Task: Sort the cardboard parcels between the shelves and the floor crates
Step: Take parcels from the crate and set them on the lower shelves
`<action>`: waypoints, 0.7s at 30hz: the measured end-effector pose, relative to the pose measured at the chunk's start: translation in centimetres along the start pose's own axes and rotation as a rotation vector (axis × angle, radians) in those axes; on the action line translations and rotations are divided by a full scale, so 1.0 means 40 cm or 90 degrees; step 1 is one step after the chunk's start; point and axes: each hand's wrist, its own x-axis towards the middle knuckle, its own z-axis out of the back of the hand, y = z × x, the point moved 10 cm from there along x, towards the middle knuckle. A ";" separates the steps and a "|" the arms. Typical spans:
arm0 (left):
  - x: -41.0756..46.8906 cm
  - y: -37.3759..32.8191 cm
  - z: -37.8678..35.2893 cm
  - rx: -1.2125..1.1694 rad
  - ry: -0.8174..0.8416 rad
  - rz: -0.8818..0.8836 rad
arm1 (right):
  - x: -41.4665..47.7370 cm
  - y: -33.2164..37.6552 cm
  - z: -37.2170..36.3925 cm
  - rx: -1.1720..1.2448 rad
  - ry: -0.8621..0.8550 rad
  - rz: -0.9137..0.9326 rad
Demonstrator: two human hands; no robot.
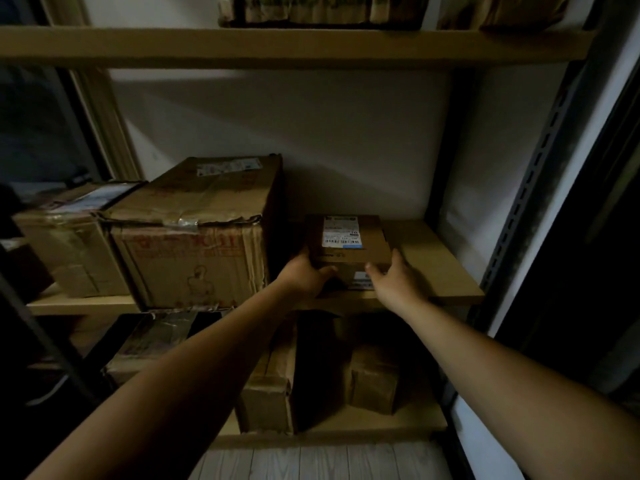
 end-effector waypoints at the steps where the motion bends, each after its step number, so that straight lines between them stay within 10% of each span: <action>1: -0.003 -0.005 0.001 -0.003 -0.003 -0.009 | 0.001 -0.002 0.003 -0.009 -0.015 0.002; 13: -0.149 0.096 -0.029 0.073 -0.099 -0.129 | -0.154 0.005 -0.008 -0.099 -0.126 0.299; 21: -0.146 0.240 -0.219 0.127 0.058 -0.044 | -0.147 -0.221 -0.081 -0.120 -0.055 0.232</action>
